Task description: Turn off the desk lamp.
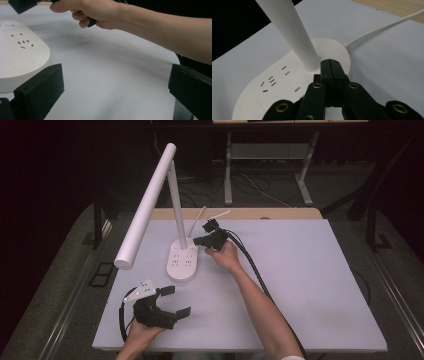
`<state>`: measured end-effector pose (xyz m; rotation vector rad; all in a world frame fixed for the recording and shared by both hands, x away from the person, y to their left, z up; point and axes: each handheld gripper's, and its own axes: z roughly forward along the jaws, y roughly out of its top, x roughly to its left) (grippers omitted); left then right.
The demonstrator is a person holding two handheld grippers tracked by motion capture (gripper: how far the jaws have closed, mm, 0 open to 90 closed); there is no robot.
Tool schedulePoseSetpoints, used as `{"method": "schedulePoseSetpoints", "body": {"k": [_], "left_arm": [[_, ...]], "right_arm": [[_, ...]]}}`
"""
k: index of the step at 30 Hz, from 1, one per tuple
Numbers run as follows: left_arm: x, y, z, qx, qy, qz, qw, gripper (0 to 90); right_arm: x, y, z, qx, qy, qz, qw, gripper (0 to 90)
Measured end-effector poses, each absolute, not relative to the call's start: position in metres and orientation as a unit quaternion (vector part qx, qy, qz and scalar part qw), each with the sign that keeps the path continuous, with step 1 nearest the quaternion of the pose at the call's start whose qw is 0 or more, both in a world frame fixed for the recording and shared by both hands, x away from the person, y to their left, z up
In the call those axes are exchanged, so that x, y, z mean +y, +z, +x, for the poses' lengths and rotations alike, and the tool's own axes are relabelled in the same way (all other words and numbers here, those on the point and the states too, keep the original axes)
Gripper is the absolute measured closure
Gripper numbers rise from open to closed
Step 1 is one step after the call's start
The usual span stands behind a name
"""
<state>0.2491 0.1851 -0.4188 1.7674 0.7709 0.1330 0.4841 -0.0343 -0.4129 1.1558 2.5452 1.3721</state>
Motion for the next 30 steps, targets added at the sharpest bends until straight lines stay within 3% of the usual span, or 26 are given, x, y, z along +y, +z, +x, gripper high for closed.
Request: {"method": "schedulePoseSetpoints", "body": {"k": [17,18,25,30], "left_arm": [[0.182,-0.419,0.248,0.327,0.054,0.754,0.567,0.0],[0.182,-0.419,0.249,0.326,0.055,0.755,0.566,0.0],[0.181,-0.420,0.249,0.325,0.055,0.756,0.565,0.0],[0.180,-0.420,0.249,0.326,0.054,0.756,0.565,0.0]], "right_arm": [[-0.080,-0.381,0.464,0.816,0.450,0.361,0.040,89.8],[-0.083,-0.379,0.462,0.814,0.452,0.361,0.040,83.3],[-0.107,-0.366,0.447,0.810,0.452,0.370,0.058,63.8],[-0.125,-0.361,0.435,0.803,0.459,0.374,0.065,39.0]]}}
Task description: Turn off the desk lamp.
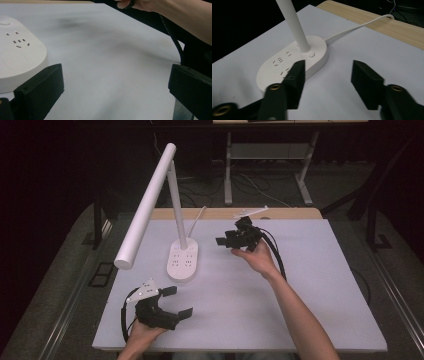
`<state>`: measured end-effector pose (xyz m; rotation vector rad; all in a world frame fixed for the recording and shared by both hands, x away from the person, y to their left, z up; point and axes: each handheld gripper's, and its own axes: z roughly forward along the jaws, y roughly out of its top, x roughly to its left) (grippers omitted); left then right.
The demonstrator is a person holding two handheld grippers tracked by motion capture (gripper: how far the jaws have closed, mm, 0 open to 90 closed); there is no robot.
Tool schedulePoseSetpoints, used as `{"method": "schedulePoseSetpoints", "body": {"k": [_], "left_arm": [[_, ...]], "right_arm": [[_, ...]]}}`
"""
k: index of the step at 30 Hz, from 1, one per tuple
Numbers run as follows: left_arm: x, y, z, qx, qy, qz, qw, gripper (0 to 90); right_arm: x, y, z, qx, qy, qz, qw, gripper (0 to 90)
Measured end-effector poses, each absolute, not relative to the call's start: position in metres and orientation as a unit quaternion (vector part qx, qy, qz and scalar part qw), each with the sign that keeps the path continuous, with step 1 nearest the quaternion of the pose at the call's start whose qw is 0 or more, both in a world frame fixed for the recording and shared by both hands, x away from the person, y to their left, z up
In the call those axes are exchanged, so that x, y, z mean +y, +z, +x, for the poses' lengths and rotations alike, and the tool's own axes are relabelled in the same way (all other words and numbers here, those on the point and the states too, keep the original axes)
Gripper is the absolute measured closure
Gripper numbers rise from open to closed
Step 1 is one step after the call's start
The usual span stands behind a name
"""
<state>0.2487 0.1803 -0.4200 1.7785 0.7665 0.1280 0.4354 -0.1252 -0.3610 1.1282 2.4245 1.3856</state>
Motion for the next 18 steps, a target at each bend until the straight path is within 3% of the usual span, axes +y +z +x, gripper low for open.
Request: {"method": "schedulePoseSetpoints", "body": {"k": [4,7,8,18], "left_arm": [[0.180,-0.420,0.248,0.326,0.054,0.757,0.563,0.0],[0.179,-0.420,0.248,0.324,0.053,0.759,0.563,0.0],[0.178,-0.420,0.249,0.324,0.053,0.759,0.563,0.0],[0.176,-0.420,0.248,0.321,0.052,0.760,0.563,0.0]], "right_arm": [[-0.139,-0.359,0.425,0.810,0.452,0.368,0.062,12.9],[-0.151,-0.360,0.417,0.813,0.449,0.366,0.058,8.6],[-0.155,-0.360,0.415,0.813,0.451,0.365,0.053,0.0],[-0.200,-0.356,0.379,0.802,0.467,0.368,0.054,0.7]]}}
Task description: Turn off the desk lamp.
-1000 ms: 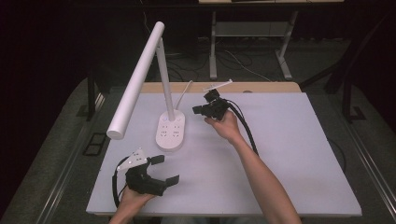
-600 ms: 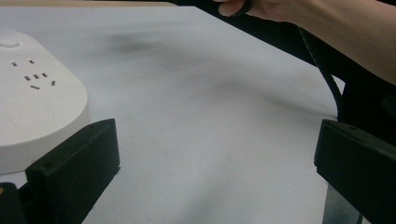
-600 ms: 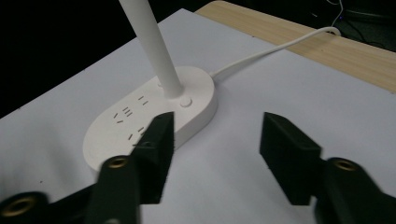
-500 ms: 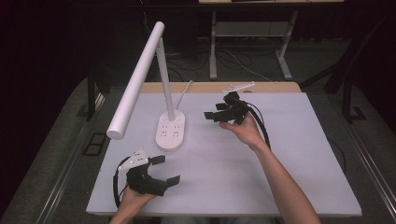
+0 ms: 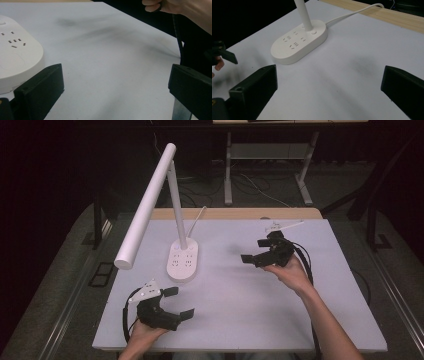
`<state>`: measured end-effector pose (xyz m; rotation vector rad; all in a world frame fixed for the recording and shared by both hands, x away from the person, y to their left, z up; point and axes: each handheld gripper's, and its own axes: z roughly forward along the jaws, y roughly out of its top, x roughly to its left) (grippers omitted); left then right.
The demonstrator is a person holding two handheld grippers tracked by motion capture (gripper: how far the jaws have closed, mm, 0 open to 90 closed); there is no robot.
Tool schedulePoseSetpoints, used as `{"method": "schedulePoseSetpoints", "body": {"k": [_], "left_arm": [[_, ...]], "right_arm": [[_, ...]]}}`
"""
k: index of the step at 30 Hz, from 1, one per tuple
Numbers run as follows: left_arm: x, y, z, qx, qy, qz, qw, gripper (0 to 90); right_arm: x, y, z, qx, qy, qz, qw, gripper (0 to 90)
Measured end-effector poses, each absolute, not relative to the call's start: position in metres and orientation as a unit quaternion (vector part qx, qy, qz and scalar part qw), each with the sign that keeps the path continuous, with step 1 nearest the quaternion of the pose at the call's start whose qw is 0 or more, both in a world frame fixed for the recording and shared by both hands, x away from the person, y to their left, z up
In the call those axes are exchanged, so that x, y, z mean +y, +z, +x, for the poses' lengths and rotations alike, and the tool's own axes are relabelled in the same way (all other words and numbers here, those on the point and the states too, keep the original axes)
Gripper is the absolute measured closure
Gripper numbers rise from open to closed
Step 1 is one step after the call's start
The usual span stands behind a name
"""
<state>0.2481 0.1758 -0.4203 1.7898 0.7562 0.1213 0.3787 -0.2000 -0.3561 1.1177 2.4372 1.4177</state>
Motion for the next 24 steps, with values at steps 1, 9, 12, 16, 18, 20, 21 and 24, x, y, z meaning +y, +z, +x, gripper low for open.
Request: {"method": "schedulePoseSetpoints", "body": {"k": [1,9,12,16,18,20,21,24], "left_arm": [[0.175,-0.420,0.248,0.319,0.051,0.761,0.562,0.0],[0.175,-0.420,0.248,0.320,0.050,0.760,0.563,0.0],[0.175,-0.420,0.248,0.320,0.052,0.761,0.562,0.0],[0.175,-0.420,0.248,0.320,0.052,0.761,0.561,0.0],[0.175,-0.420,0.249,0.320,0.052,0.762,0.560,0.0],[0.175,-0.420,0.249,0.320,0.053,0.762,0.560,0.0],[0.175,-0.420,0.249,0.320,0.053,0.762,0.560,0.0],[0.175,-0.420,0.249,0.319,0.053,0.763,0.560,0.0]], "right_arm": [[-0.203,-0.356,0.375,0.802,0.466,0.371,0.053,0.7],[-0.229,-0.358,0.349,0.799,0.468,0.372,0.064,0.7],[-0.241,-0.361,0.338,0.795,0.470,0.377,0.070,0.7],[-0.257,-0.369,0.320,0.786,0.475,0.390,0.072,0.7],[-0.265,-0.373,0.311,0.782,0.477,0.394,0.074,0.7],[-0.272,-0.377,0.303,0.777,0.480,0.400,0.077,0.7],[-0.275,-0.379,0.298,0.775,0.481,0.403,0.079,0.7],[-0.283,-0.387,0.285,0.770,0.481,0.411,0.085,0.7]]}}
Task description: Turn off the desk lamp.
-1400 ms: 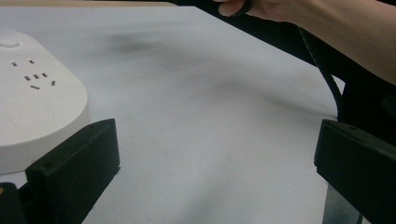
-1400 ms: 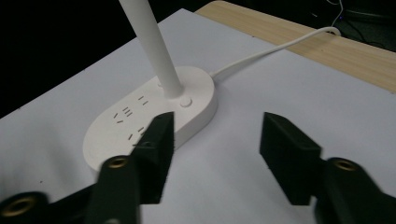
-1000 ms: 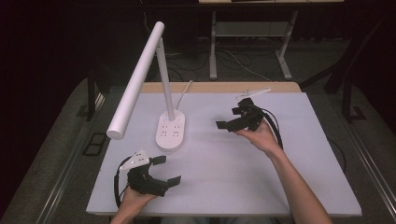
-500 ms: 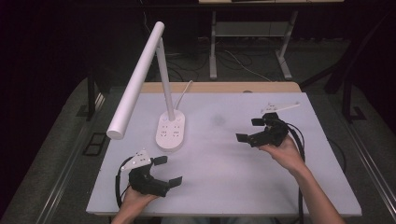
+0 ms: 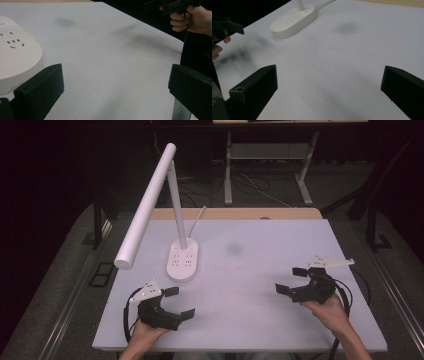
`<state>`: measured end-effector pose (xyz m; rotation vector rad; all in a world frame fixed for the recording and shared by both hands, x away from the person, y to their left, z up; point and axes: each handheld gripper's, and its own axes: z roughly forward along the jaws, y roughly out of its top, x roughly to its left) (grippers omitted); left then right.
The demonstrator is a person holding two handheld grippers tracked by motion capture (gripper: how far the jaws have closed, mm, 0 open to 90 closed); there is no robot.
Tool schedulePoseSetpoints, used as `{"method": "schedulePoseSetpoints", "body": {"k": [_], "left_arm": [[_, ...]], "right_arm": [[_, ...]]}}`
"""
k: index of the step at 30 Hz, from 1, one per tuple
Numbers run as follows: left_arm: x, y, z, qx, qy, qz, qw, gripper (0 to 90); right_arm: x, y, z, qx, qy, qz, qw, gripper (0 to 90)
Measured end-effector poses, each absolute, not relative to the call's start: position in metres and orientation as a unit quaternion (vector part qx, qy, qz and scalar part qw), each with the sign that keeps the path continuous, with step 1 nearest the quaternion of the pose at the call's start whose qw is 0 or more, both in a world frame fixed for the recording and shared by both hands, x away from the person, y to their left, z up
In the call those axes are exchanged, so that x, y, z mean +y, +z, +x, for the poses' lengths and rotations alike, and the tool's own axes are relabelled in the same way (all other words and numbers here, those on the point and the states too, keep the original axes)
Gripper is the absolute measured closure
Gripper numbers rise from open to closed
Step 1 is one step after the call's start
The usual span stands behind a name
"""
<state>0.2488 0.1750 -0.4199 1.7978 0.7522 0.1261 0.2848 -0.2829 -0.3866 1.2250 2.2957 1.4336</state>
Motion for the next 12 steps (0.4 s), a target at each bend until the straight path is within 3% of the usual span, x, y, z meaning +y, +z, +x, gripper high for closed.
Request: {"method": "schedulePoseSetpoints", "body": {"k": [12], "left_arm": [[0.174,-0.420,0.250,0.321,0.053,0.761,0.561,0.0]], "right_arm": [[-0.298,-0.420,0.248,0.751,0.478,0.446,0.093,0.7]]}}
